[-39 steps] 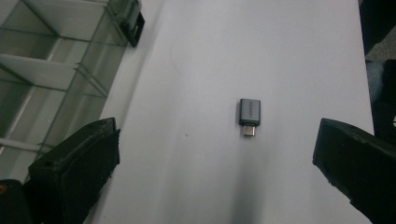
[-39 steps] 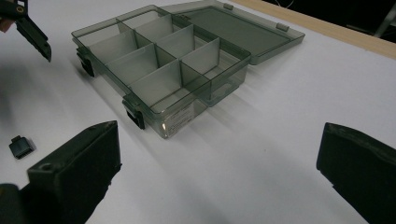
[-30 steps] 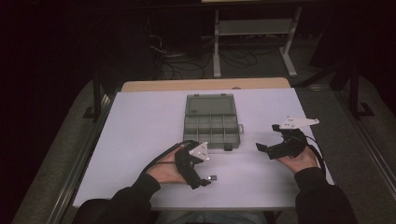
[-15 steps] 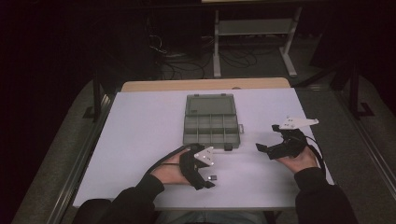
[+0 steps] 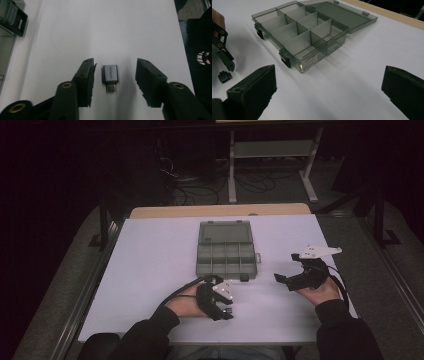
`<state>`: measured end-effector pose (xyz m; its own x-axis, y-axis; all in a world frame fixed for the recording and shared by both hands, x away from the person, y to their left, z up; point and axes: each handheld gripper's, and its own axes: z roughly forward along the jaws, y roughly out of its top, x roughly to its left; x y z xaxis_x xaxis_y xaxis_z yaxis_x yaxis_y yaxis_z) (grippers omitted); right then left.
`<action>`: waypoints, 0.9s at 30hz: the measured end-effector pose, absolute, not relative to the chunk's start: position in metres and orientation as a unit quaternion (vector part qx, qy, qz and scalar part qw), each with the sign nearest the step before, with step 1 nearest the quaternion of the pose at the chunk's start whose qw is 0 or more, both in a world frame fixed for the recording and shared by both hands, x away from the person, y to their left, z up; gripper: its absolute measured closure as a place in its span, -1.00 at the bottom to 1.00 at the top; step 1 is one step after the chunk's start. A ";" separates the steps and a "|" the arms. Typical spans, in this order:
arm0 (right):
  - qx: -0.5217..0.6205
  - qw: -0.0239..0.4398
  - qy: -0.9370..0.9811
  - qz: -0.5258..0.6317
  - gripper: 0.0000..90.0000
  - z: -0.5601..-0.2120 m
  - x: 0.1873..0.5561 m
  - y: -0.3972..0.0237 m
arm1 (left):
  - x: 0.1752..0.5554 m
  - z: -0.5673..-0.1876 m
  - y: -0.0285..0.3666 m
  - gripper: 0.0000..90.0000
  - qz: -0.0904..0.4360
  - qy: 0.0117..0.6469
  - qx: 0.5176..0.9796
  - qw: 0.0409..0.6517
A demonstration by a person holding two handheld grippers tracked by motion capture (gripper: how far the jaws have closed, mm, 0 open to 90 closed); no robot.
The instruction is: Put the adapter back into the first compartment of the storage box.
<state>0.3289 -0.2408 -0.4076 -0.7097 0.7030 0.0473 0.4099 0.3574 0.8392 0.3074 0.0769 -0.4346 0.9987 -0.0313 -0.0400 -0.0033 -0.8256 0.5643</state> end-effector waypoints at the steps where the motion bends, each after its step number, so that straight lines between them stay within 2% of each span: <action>1: 0.344 0.162 0.808 0.450 -1.00 -0.408 0.329 -0.241 | 0.308 -0.435 0.077 0.21 -0.023 -0.009 0.956 0.294; 12: 0.343 0.164 0.808 0.450 -1.00 -0.407 0.329 -0.241 | 0.309 -0.437 0.077 0.68 -0.011 -0.015 0.957 0.290; 27: 0.342 0.164 0.808 0.450 -1.00 -0.407 0.329 -0.241 | 0.313 -0.427 0.087 0.69 -0.001 -0.001 0.953 0.304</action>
